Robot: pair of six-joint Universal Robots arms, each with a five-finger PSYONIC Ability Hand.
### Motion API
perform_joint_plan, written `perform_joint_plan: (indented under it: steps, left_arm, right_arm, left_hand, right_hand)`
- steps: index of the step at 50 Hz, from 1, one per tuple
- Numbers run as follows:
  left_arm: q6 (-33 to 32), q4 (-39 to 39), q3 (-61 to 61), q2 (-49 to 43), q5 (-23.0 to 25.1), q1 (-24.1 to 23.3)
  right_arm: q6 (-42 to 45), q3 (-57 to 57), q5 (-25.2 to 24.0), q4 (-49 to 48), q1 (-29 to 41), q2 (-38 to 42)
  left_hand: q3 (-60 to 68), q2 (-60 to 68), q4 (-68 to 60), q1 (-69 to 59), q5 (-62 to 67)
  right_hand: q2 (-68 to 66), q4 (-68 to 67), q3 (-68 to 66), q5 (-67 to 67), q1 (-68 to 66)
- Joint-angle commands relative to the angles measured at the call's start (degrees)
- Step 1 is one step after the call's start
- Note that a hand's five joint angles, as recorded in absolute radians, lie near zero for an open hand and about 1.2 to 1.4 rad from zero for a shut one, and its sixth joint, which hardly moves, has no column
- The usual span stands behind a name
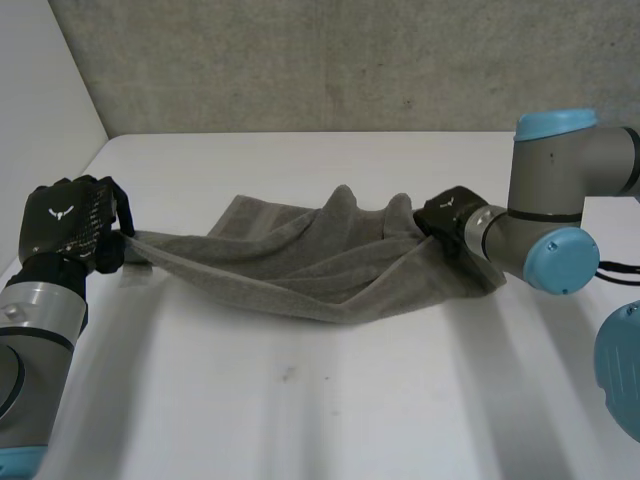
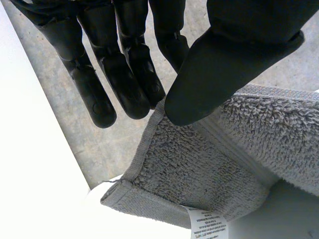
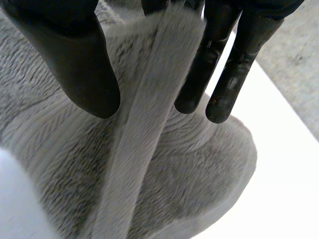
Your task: Fold the towel.
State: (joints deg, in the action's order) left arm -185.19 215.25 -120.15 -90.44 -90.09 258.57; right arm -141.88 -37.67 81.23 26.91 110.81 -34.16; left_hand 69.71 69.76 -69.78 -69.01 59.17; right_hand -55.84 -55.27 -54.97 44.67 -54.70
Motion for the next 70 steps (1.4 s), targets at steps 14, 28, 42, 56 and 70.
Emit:
perform_joint_plan:
  steps: [14, 28, 42, 56, 70]
  left_arm:
    - [0.0, 0.34, -0.08, -0.35, 0.0, 0.0]
    - [0.0, 0.34, -0.35, -0.26, 0.0, 0.0]
    - [-0.09, 0.34, -0.26, -0.52, 0.08, 0.0]
    - [-0.7, -1.85, -0.08, 1.23, 0.09, 0.7]
    - [-17.14, -16.53, -6.06, 18.73, 0.09, 1.67]
  right_arm:
    - [-3.05, -8.12, 0.33, -4.06, -1.74, -6.98]
    - [-3.4, -19.28, -0.11, -8.01, -1.82, -14.71]
    - [-3.48, -21.39, -0.02, -12.23, -2.0, -14.44]
    - [-2.88, -36.91, -0.1, -12.85, -9.11, -34.54]
    - [7.84, -61.64, -19.51, -3.57, -31.68, -67.07]
  left_hand:
    - [10.29, 10.24, -10.22, -10.99, 10.83]
    - [10.29, 10.24, -10.22, -10.99, 10.83]
    - [10.29, 10.24, -10.22, -10.99, 10.83]
    - [10.29, 10.24, -10.22, -10.99, 10.83]
    - [10.29, 10.24, -10.22, -10.99, 10.83]
  right_hand:
    - [0.84, 0.28, -0.03, 0.32, -0.29]
    - [1.68, 1.12, 0.81, -0.52, 0.55]
    - [-24.16, -24.73, -25.03, 25.33, -25.3]
    - [-24.16, -24.73, -25.03, 25.33, -25.3]
    - [-24.16, -24.73, -25.03, 25.33, -25.3]
